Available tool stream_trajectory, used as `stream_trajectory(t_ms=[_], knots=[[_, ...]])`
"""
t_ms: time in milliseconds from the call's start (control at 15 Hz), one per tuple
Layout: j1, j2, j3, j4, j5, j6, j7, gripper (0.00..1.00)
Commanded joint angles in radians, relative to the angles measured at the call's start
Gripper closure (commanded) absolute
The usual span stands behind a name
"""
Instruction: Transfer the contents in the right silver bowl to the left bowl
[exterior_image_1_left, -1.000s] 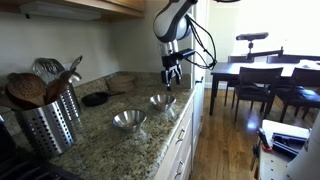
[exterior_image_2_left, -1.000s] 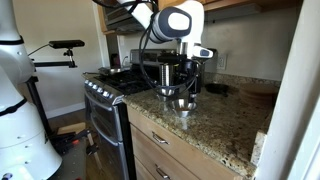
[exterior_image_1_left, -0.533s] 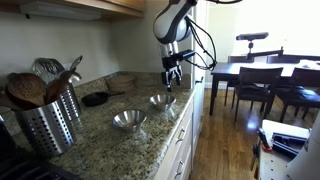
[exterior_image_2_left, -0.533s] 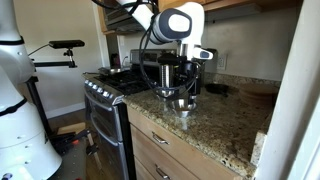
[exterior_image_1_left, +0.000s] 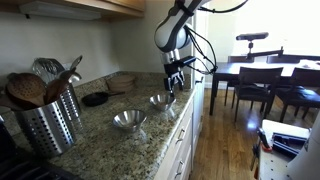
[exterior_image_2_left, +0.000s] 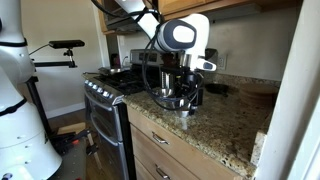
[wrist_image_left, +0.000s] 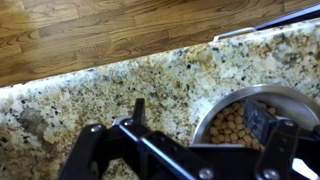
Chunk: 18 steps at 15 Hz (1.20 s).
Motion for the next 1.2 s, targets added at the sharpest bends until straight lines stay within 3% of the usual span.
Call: stream_trajectory(t_ms=[0, 933, 1000, 1067, 1133], knots=[[-0.019, 0.031, -0.002, 0.029, 0.023, 0.031, -0.006, 0.00], [-0.037, 0.161, 0.016, 0.151, 0.099, 0.048, -0.030, 0.01], [-0.038, 0.166, 0.016, 0.155, 0.101, 0.048, -0.029, 0.08], [-0.038, 0.169, 0.016, 0.157, 0.102, 0.050, -0.029, 0.26], [-0.039, 0.172, 0.016, 0.160, 0.103, 0.050, -0.028, 0.27]])
